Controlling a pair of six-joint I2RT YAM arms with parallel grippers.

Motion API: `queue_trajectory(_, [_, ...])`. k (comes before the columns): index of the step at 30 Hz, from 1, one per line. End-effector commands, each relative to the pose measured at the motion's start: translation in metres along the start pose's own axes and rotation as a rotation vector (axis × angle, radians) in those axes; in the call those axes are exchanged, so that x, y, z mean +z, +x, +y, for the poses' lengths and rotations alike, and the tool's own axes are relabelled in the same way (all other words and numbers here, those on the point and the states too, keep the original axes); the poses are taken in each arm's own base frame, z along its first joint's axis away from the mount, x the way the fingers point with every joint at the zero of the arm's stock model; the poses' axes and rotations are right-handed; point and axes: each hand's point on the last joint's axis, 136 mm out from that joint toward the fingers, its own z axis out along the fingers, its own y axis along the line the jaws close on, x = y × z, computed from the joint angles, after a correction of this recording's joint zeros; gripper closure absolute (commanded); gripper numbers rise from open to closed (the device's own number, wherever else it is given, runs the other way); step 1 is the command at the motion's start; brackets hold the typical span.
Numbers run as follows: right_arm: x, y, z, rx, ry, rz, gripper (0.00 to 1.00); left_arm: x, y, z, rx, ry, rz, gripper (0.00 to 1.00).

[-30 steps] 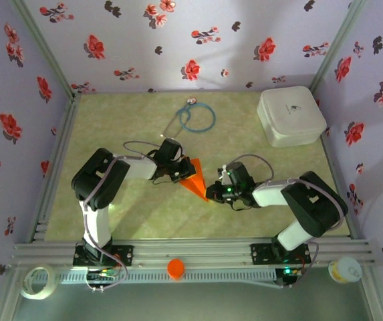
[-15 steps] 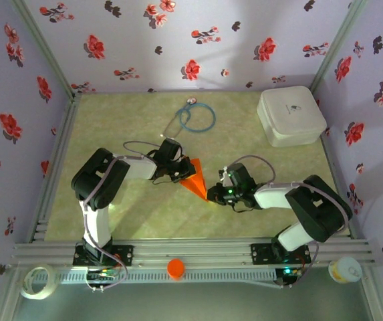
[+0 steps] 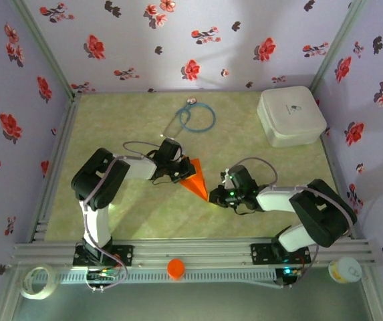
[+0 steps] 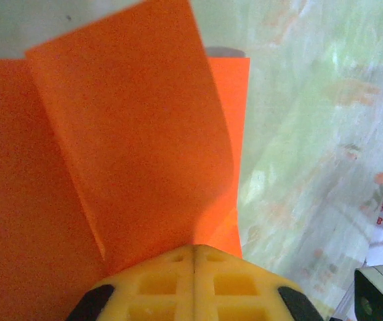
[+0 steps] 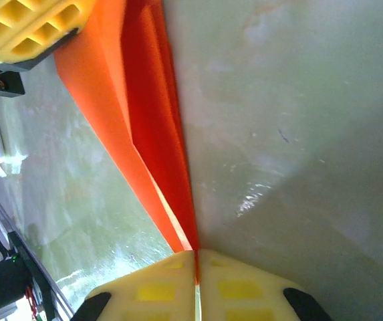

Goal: Fold a paper plane with a square sheet of paper (pick it up from the middle)
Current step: Fourth fold the wing at the center of the table.

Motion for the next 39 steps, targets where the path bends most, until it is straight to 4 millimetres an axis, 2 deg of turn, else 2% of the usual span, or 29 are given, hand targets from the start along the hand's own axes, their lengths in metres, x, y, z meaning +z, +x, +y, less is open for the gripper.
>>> queue_trajectory(1, [0.000, 0.032, -0.033, 0.078, 0.110, 0.095, 0.92, -0.001, 0.005, 0.026, -0.035, -0.075, 0.006, 1.00])
queue_trajectory(7, [0.001, 0.033, -0.035, 0.085, 0.117, 0.104, 0.91, -0.002, 0.006, 0.026, -0.035, -0.073, 0.005, 1.00])
queue_trajectory(11, [-0.007, 0.024, -0.026, 0.066, 0.111, 0.060, 0.76, -0.003, 0.006, 0.025, -0.032, -0.072, 0.004, 1.00])
queue_trajectory(16, [-0.032, -0.006, 0.000, 0.011, 0.106, -0.065, 0.75, -0.004, 0.007, 0.027, -0.026, -0.077, 0.005, 1.00])
queue_trajectory(19, [-0.037, -0.022, 0.027, -0.030, 0.030, -0.106, 0.83, -0.004, 0.007, 0.028, -0.027, -0.077, 0.006, 1.00])
queue_trajectory(22, [-0.029, -0.034, 0.053, -0.051, -0.044, -0.079, 0.91, -0.004, 0.008, 0.029, -0.028, -0.079, 0.005, 1.00])
queue_trajectory(26, [-0.006, -0.043, 0.073, -0.086, -0.062, -0.023, 0.95, -0.003, 0.008, 0.029, -0.029, -0.076, 0.007, 1.00])
queue_trajectory(30, [0.013, -0.050, 0.074, -0.090, -0.019, 0.014, 0.95, -0.003, 0.008, 0.029, -0.031, -0.074, 0.007, 1.00])
queue_trajectory(35, [0.028, -0.051, 0.073, -0.096, 0.012, 0.054, 0.95, -0.003, 0.008, 0.029, -0.031, -0.073, 0.007, 1.00])
queue_trajectory(39, [0.036, -0.051, 0.057, -0.089, 0.078, 0.078, 0.95, -0.003, 0.008, 0.028, -0.030, -0.070, 0.008, 1.00])
